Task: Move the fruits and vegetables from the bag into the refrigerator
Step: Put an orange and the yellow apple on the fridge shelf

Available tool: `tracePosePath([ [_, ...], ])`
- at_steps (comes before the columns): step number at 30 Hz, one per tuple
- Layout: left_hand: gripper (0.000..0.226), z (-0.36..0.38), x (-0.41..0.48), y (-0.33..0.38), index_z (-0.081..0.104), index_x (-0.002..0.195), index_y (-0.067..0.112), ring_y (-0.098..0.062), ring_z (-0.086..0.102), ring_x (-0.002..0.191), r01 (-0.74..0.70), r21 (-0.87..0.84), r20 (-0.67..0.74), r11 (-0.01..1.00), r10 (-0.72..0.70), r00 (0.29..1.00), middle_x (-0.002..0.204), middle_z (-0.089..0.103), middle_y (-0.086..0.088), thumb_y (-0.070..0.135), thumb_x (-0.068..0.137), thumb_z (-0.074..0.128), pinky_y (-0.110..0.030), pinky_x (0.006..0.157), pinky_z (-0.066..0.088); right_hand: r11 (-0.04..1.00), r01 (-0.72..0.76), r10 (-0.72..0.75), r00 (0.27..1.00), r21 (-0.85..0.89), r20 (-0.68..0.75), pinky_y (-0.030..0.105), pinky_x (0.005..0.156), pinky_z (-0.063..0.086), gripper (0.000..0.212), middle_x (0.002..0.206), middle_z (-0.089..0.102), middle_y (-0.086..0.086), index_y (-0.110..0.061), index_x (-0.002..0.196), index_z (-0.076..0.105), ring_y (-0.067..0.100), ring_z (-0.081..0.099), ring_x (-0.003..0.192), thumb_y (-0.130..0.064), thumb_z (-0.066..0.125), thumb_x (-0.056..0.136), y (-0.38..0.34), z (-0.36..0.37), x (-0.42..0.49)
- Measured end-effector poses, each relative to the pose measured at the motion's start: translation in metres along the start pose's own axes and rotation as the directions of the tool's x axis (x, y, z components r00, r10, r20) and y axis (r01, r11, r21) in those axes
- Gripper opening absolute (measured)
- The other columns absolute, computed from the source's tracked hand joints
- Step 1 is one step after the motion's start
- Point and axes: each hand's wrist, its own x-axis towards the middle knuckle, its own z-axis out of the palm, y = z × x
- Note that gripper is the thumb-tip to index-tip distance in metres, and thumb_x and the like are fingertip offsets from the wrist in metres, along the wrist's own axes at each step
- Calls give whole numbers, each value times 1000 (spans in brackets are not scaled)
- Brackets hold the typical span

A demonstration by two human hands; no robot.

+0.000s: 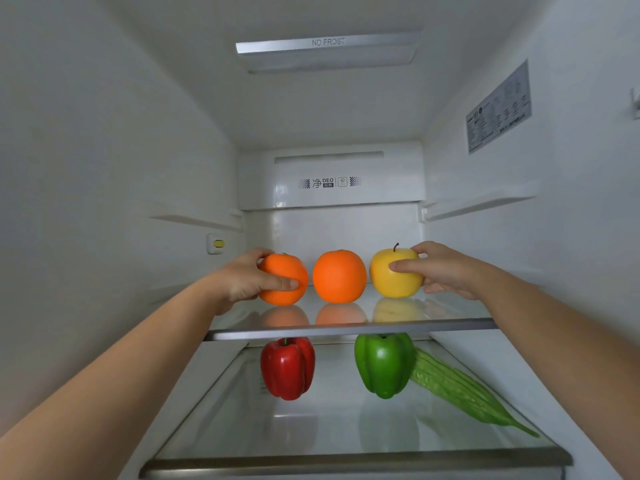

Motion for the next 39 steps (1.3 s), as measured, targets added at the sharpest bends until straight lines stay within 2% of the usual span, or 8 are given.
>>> tracePosePath([
  [9,75,-1,-3,1,35,137,20,-27,47,110,-33,8,-6,999,33,999,124,42,-7,15,74,76,-38,90,45,998,36,-39,998,-56,-44,36,87,45,73,138,36,9,-15,137,33,25,46,115,-32,71,77,2,-1,0],
  [15,78,1,-9,5,28,141,19,-21,42,106,-48,3,-41,999,48,998,138,37,-11,18,77,73,-31,84,38,996,83,-86,990,-37,-112,34,94,39,76,141,36,14,-15,139,31,27,43,121,-33,72,77,1,-4,-6],
  [22,81,3,-26,12,23,144,18,-28,36,128,-53,45,-155,998,59,986,146,30,-13,28,80,70,-29,90,33,974,204,-224,937,-99,-270,28,86,36,58,136,44,10,-17,130,43,19,46,116,-33,68,80,-10,-2,-38],
  [26,71,15,-54,14,29,142,17,-25,37,128,-127,246,-324,961,205,924,145,33,-11,30,83,66,-32,97,33,926,283,-360,863,-250,-356,24,85,32,42,130,49,7,-18,123,52,19,46,117,-31,62,84,-22,16,-66],
  [30,45,28,-93,11,49,126,16,-8,43,105,-332,342,-418,879,459,784,129,48,-5,23,84,63,-5,75,27,809,339,-542,745,-480,-388,25,84,31,35,123,49,7,-17,119,57,23,46,114,-25,60,85,-25,41,-103],
  [32,34,32,-110,5,56,116,13,-7,45,101,-412,392,-418,823,558,717,120,54,-4,21,84,63,4,74,25,758,350,-597,712,-550,-370,28,89,33,34,122,49,6,-14,117,58,25,46,113,-23,60,85,-20,52,-121],
  [35,36,38,-135,-8,60,109,11,-20,52,106,-454,445,-379,772,622,685,115,58,-4,31,80,52,-13,89,33,710,354,-643,678,-608,-356,35,93,36,32,121,53,10,-9,113,61,29,47,113,-22,59,85,-11,68,-147],
  [39,38,53,-173,-22,62,109,13,-24,52,112,-454,484,-363,748,643,674,120,59,-6,32,80,47,-37,94,42,624,356,-717,616,-696,-328,40,83,46,37,106,64,15,-3,99,67,34,58,95,-28,46,81,3,94,-183],
])
